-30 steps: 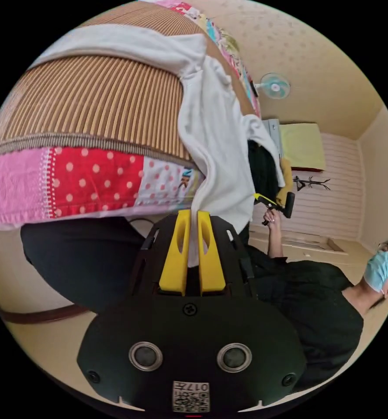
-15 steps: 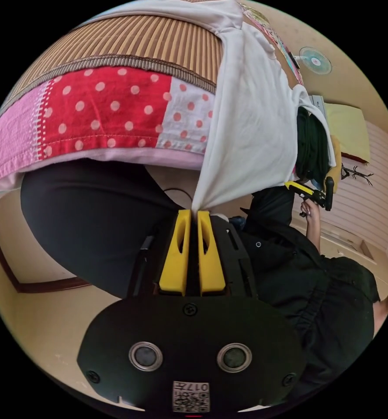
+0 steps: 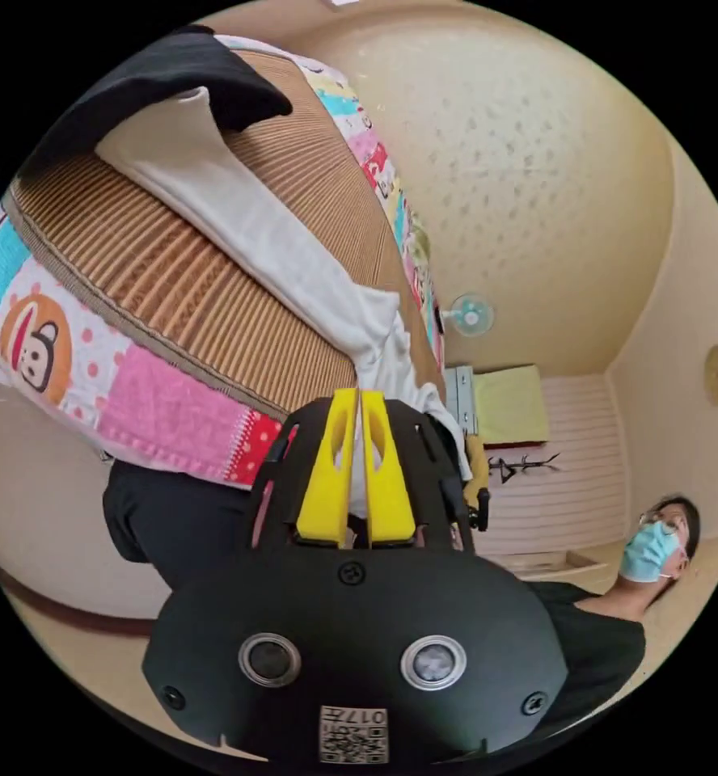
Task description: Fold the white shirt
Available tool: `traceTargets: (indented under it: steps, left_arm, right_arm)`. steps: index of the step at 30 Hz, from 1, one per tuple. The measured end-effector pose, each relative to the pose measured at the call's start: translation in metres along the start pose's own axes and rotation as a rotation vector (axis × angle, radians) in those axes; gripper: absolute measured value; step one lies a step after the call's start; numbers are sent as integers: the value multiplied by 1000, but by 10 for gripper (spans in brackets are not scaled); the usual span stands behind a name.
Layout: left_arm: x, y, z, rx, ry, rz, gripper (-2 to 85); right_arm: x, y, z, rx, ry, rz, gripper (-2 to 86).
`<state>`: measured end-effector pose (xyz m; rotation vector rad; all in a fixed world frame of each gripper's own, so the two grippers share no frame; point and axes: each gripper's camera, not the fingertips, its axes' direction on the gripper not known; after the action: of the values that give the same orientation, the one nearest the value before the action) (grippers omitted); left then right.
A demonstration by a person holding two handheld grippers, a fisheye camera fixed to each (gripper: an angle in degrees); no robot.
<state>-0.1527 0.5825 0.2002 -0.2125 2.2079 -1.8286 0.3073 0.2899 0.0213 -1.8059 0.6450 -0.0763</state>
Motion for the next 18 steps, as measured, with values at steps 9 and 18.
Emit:
traceTargets:
  steps: [9, 18]
  left_arm:
    - [-79, -48, -43, 439, -47, -190, 85]
    - [-105, -39, -1, 580, -139, -268, 111]
  right_arm:
    - [-45, -45, -37, 205, -86, -133, 3]
    - [5, -6, -61, 330, -708, -217, 5]
